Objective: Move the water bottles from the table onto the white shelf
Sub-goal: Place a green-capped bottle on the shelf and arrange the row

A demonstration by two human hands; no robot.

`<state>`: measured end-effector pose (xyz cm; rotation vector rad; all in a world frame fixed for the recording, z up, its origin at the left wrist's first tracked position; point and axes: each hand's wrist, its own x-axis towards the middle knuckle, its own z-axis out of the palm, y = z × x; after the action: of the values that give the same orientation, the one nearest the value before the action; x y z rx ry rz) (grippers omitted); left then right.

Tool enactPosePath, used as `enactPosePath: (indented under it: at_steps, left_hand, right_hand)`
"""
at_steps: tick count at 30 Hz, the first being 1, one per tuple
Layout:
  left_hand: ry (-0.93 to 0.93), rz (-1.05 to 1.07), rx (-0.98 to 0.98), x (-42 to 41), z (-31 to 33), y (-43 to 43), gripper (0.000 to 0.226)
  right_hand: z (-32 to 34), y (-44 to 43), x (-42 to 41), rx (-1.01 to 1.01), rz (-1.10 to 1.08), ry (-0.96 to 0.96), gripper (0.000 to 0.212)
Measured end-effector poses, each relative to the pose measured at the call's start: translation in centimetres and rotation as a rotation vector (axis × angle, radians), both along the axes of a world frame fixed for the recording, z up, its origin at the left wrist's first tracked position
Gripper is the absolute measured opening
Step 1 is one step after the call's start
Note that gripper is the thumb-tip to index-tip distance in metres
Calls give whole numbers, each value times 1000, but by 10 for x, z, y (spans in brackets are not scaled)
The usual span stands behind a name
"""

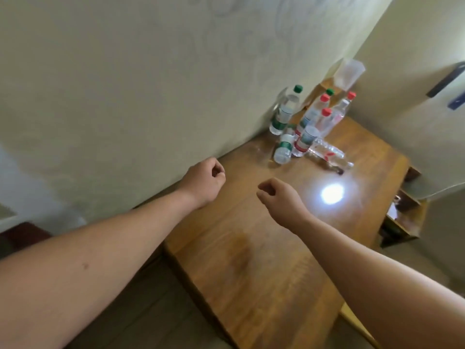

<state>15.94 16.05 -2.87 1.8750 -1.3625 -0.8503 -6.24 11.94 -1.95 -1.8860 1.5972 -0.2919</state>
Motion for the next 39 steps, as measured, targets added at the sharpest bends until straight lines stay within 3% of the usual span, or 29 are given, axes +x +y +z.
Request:
enactPosePath:
  at_steps: [5,9,15,19,22,27,33,36,39]
  left_hand:
    - [25,14,128,-70,-31,-94,9]
    - [-4,52,237,-116,-46,-166,15]
    - [19,126,317,-156,-65,-270,51]
    - [141,146,365,-171,-79,-311,61]
    - [148,203,373,-179,-91,-312,62]
    - [83,219,441,-176,-96,-275,48]
    - [314,209,594,-171,-90,-229,34]
    - [339,184,594,-167,-80,-205,24]
    - [319,97,561,-152,-82,-164,56]
  right_hand:
    - [-47,-87,-72,124,-138,7,39]
    - [-75,-170,-101,213,-252,-115,43]
    - [-109,-280,-90,253,-329,-319,52]
    - [-128,-308,-76,328,-370,-395,61]
    - [-137,-310,-76,348,-366,-385,60]
    - [-140,-275,-95,590,-203,-376,72]
    - [-130,-249,-90,474,-72,-140,86]
    - [-122,-242,-87,617,-50,-172,79]
    - [-110,-205,-91,745,0,-319,64]
